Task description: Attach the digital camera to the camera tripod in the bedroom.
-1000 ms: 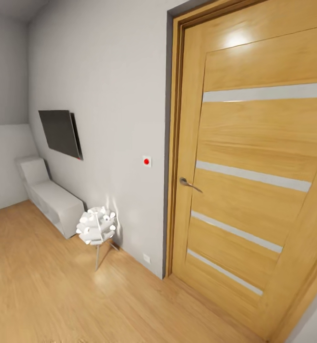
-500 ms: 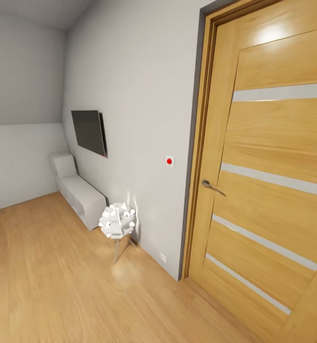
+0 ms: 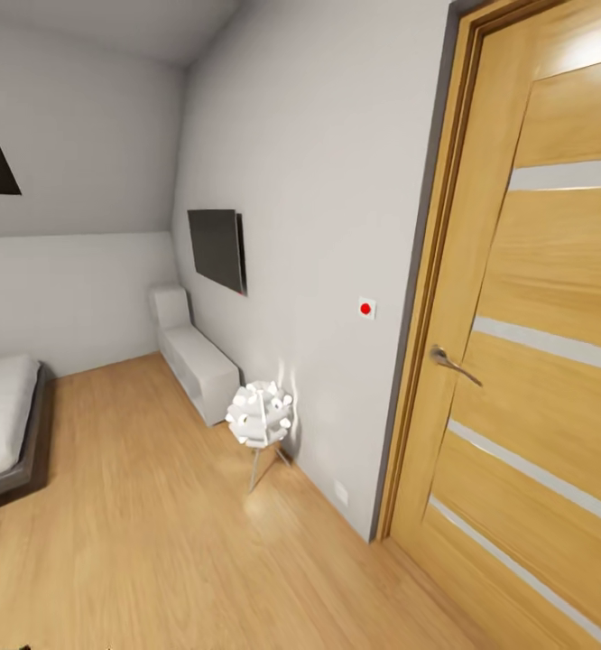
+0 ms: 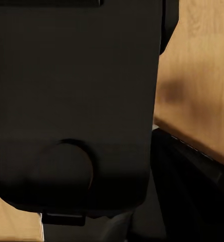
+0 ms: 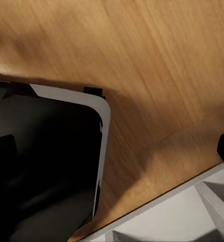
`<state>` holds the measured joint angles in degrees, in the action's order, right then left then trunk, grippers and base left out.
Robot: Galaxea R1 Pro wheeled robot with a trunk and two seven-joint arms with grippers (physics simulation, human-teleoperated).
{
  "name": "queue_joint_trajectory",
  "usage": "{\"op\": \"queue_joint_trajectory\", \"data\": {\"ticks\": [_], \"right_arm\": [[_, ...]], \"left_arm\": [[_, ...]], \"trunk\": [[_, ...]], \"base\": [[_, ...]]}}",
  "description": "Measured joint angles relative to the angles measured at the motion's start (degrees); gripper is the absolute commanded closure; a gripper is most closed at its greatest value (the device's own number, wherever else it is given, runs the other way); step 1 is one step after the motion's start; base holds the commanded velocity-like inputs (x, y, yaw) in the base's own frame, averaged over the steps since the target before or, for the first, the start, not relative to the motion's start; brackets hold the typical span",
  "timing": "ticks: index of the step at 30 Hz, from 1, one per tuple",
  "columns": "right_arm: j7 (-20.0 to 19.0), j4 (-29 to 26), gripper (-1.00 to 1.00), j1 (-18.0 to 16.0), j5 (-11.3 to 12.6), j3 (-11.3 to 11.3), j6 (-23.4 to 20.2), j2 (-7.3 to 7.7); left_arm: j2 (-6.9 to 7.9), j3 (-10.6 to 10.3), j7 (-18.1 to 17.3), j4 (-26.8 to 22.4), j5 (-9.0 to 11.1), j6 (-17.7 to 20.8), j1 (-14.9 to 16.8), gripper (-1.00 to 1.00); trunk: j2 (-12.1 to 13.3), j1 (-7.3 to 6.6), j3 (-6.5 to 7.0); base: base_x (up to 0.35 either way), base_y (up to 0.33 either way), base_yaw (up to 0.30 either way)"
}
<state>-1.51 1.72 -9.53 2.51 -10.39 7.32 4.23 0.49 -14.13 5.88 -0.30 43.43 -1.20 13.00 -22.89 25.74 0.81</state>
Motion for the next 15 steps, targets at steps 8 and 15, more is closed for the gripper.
{"op": "queue_joint_trajectory", "data": {"ticks": [8, 15], "right_arm": [[0.0, 0.0, -1.0, 0.0, 0.0, 0.0, 0.0, 0.1], [0.0, 0.0, -1.0, 0.0, 0.0, 0.0, 0.0, 0.02]], "left_arm": [[0.4, 0.0, 0.0, 0.1, 0.6, 0.4, 0.0, 1.0], [0.41, 0.0, 0.0, 0.2, 0.7, 0.5, 0.0, 1.0]], "trunk": [[0.0, -0.01, 0.0], [0.0, -0.01, 0.0]], "base": [[0.295, 0.0, 0.299], [0.322, 0.0, 0.299]]}}
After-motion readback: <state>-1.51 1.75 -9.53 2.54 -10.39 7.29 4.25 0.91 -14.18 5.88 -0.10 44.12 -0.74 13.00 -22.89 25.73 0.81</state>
